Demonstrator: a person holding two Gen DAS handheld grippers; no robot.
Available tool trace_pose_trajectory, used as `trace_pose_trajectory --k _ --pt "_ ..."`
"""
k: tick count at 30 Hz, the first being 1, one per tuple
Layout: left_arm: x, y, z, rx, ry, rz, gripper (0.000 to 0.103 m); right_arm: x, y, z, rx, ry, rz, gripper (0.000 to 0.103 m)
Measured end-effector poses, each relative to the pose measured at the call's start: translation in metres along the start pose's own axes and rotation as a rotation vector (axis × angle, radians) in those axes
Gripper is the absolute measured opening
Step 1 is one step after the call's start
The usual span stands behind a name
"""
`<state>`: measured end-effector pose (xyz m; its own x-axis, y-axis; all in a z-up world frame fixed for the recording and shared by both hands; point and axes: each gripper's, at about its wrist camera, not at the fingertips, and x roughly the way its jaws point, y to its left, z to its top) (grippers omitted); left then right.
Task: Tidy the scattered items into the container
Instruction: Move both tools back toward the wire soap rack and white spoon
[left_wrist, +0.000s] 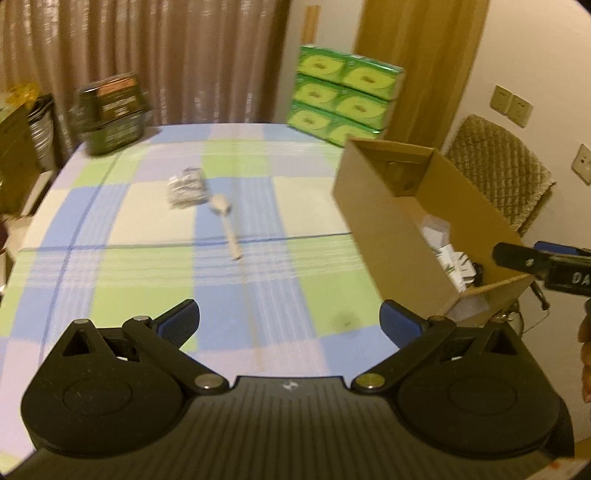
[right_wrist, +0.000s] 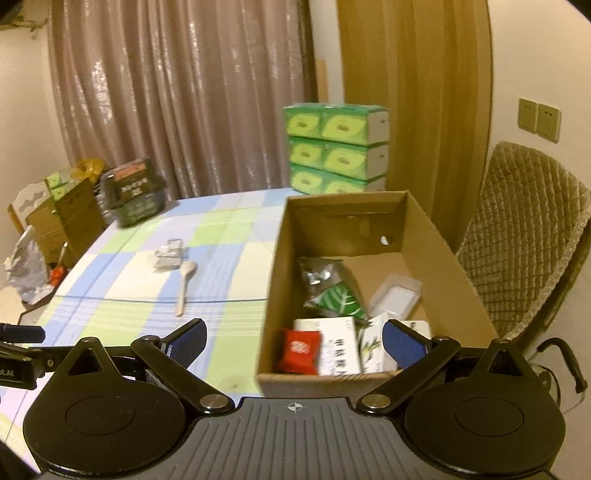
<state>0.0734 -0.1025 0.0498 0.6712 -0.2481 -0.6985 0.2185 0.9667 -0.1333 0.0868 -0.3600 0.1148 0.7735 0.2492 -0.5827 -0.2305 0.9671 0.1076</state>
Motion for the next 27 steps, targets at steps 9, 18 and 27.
trace_pose_trajectory --k 9,18,27 --pt "-0.026 0.039 -0.030 -0.031 0.003 0.108 0.102 -0.003 0.036 -0.008 -0.062 0.014 0.061 0.100" --pt "-0.035 0.067 -0.036 -0.076 -0.003 0.134 0.102 0.003 0.068 -0.010 -0.123 0.026 0.094 0.101" --pt "-0.028 0.085 -0.038 -0.102 0.007 0.138 0.102 0.023 0.097 -0.009 -0.169 0.050 0.121 0.101"
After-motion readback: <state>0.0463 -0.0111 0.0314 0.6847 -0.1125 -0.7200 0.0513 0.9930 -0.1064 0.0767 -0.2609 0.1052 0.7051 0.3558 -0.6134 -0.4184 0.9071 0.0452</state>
